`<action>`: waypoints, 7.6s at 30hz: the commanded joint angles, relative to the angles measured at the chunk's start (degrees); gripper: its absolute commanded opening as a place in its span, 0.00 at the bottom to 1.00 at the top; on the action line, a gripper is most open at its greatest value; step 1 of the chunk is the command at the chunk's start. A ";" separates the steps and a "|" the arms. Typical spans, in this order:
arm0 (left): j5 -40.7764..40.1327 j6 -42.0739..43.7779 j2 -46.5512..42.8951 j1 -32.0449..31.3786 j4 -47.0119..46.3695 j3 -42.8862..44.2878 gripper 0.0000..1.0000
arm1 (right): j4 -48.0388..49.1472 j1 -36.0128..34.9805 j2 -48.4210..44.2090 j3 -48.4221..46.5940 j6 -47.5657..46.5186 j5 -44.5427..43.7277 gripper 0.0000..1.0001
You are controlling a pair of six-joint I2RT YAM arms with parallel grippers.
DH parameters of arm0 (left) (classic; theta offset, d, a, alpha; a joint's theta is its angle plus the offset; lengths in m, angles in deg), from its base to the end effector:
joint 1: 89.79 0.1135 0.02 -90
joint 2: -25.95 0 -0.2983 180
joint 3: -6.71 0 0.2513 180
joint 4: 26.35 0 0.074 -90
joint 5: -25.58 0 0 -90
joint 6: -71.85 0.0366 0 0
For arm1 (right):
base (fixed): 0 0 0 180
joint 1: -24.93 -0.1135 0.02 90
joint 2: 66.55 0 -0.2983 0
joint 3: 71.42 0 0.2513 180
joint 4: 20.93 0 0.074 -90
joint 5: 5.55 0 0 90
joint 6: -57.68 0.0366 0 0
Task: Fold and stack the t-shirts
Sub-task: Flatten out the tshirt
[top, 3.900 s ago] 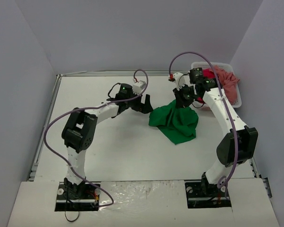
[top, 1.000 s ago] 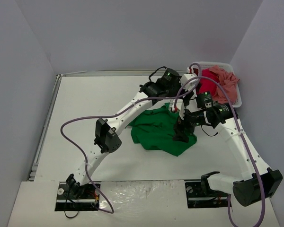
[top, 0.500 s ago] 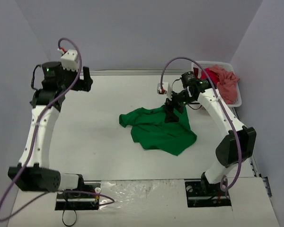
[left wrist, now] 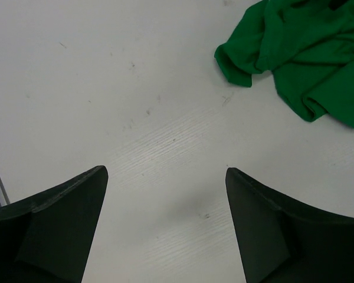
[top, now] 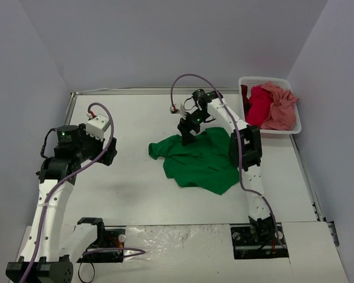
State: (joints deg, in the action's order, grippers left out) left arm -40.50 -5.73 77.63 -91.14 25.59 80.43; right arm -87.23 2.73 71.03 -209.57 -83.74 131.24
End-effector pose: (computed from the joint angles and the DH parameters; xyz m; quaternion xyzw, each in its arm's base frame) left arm 0.1607 -0.0186 0.3883 0.2045 0.8283 -0.1313 0.5049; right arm 0.4827 0.2258 0.2269 -0.6044 0.6684 0.3270 0.2846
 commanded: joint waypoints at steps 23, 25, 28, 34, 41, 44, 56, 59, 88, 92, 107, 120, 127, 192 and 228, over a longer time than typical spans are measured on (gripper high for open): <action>2.97 4.01 -4.31 0.47 3.09 -5.05 0.80 | 3.45 -5.49 2.52 -5.40 5.01 -3.19 0.63; 2.80 4.10 -4.66 0.47 3.00 -5.32 0.80 | 3.45 -5.49 2.61 -5.57 5.62 -3.45 0.68; 2.36 4.10 -4.92 0.47 3.00 -5.32 0.80 | 3.45 -5.49 2.96 -7.15 6.86 -3.19 0.71; 2.53 4.01 -4.66 0.47 2.74 -5.49 0.80 | 3.45 -5.40 2.52 -6.80 6.07 -3.19 0.69; 2.97 4.10 -4.66 0.47 2.83 -5.41 0.78 | 3.36 -5.49 2.88 -6.27 6.41 -2.75 0.00; 4.02 4.45 -3.70 0.47 2.74 -5.23 0.51 | 3.62 -4.97 1.12 -6.53 7.64 -4.51 0.00; 7.98 8.66 9.66 -6.30 3.00 0.56 0.61 | 9.07 11.29 -19.96 4.07 16.97 -10.66 0.00; 9.74 9.37 14.14 -7.18 1.16 3.29 0.65 | 9.25 13.58 -23.57 8.48 16.26 -10.49 0.00; 30.82 -6.63 70.66 -21.06 -12.12 30.10 0.54 | 14.17 21.93 -41.08 34.33 16.53 -10.57 0.00; 31.54 -4.87 73.20 -23.61 -8.27 31.50 0.46 | 14.34 21.93 -40.72 35.39 16.26 -9.87 0.00; 13.09 -4.77 63.38 -9.95 1.77 42.13 0.02 | 14.43 26.94 -36.59 26.27 18.54 -10.40 0.00; 10.35 7.52 39.39 2.75 15.04 39.62 0.02 | 14.26 29.58 -49.33 36.32 18.90 -7.85 0.00; 17.11 18.93 27.96 1.96 18.99 18.10 0.02 | 7.15 29.40 -56.19 48.65 7.77 -7.24 0.16; 9.86 8.95 21.70 -2.79 6.10 3.29 0.02 | 5.38 13.58 -30.88 36.73 5.97 -9.17 0.00; 11.07 0.06 -3.79 7.94 15.23 36.51 0.02 | 8.89 25.98 -74.58 15.96 30.33 -5.03 0.00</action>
State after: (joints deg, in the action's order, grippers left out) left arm -28.22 -4.87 67.27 -83.44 41.48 116.53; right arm -79.49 28.06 -11.64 -195.49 -54.41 126.91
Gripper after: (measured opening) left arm 0.034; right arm 0.024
